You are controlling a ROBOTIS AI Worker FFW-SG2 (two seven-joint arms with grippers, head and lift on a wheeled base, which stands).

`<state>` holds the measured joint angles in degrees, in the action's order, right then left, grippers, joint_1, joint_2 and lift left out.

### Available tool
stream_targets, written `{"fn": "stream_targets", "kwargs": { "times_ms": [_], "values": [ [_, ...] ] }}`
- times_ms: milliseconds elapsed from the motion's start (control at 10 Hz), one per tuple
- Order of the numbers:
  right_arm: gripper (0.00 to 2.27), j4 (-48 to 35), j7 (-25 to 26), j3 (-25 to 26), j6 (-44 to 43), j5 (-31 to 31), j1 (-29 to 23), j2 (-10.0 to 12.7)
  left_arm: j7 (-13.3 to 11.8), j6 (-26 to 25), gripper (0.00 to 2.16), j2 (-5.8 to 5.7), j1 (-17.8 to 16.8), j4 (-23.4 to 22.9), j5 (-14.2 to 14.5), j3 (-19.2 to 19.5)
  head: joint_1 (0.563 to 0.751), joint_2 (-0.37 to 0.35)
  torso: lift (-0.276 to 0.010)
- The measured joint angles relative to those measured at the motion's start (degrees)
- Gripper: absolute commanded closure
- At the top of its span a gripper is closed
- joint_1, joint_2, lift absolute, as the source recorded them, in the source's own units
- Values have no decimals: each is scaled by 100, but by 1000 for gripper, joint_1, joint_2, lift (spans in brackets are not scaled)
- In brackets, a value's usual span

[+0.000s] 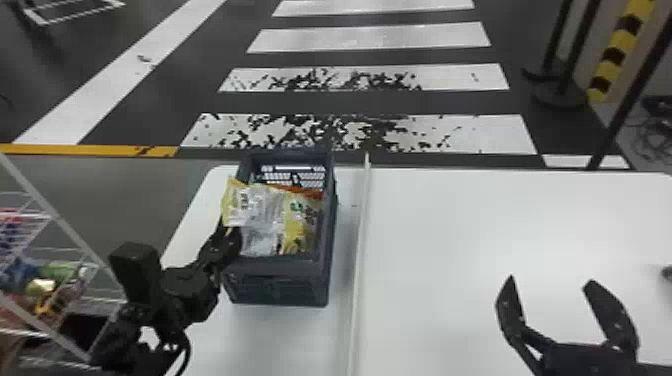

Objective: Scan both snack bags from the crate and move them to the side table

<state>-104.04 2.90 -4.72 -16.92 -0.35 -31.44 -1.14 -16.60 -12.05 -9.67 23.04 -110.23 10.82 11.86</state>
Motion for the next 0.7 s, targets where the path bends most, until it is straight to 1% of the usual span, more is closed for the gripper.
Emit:
{"fn": "stream_targets", "kwargs": {
  "times_ms": [100, 400, 600, 700],
  "values": [
    [66, -13, 0, -12, 10, 0, 5, 0, 46, 15, 2135, 5, 50, -195, -2, 28, 695, 147, -99],
    [66, -35, 0, -56, 30, 0, 7, 0, 81, -20, 2135, -5, 192, -977, 2, 153, 695, 149, -99],
    [66, -38, 0, -78, 36, 0, 8, 0, 87, -179, 2135, -8, 270, -1341, 34, 280, 695, 153, -99],
    [66, -38, 0, -89, 36, 0, 8, 0, 87, -287, 2135, -8, 328, -1524, 96, 392, 695, 161, -99]
  ]
}}
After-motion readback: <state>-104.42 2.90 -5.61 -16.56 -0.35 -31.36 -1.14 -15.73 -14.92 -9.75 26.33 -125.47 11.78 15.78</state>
